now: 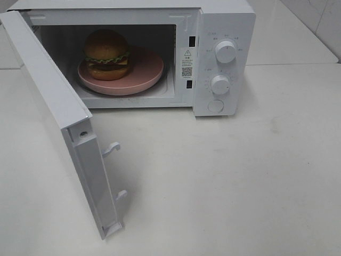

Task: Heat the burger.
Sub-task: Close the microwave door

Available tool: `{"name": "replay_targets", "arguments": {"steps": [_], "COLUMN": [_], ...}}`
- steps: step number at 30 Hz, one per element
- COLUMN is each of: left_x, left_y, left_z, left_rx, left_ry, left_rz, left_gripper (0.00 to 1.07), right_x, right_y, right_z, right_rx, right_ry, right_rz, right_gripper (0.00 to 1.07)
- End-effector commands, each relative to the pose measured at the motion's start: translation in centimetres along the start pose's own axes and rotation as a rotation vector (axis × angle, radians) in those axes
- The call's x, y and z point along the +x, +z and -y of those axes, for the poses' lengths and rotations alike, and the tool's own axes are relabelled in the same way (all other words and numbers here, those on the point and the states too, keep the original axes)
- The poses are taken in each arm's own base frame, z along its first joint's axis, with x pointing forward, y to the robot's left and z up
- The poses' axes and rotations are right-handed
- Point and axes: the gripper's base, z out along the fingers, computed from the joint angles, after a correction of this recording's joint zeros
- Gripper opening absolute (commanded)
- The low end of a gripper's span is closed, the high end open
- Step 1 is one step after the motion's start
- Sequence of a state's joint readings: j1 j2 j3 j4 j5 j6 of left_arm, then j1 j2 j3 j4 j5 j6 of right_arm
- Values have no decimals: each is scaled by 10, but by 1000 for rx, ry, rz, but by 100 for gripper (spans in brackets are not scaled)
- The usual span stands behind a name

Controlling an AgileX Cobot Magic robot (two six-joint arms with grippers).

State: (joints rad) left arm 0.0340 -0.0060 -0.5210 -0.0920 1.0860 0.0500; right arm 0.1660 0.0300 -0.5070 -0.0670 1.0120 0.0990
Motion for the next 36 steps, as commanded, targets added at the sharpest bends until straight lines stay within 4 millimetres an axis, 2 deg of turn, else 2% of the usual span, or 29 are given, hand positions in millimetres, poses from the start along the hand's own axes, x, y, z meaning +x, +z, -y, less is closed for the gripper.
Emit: {"name": "replay_targets", "arguments": {"steps": [1, 36], "left_x": [1, 1], "left_y": [-2, -2], "left_z": [0, 0], "left_rx": [7, 7], "left_ry": [0, 0], "left_rz": [28, 27], "left_gripper": [100, 100], "right_x": [4, 5], "right_y": [-7, -8], "right_z": [0, 0], "right_rx": [11, 11], "right_ry": [21, 19], "right_rz": [77, 80], "right_gripper": [76, 76]}}
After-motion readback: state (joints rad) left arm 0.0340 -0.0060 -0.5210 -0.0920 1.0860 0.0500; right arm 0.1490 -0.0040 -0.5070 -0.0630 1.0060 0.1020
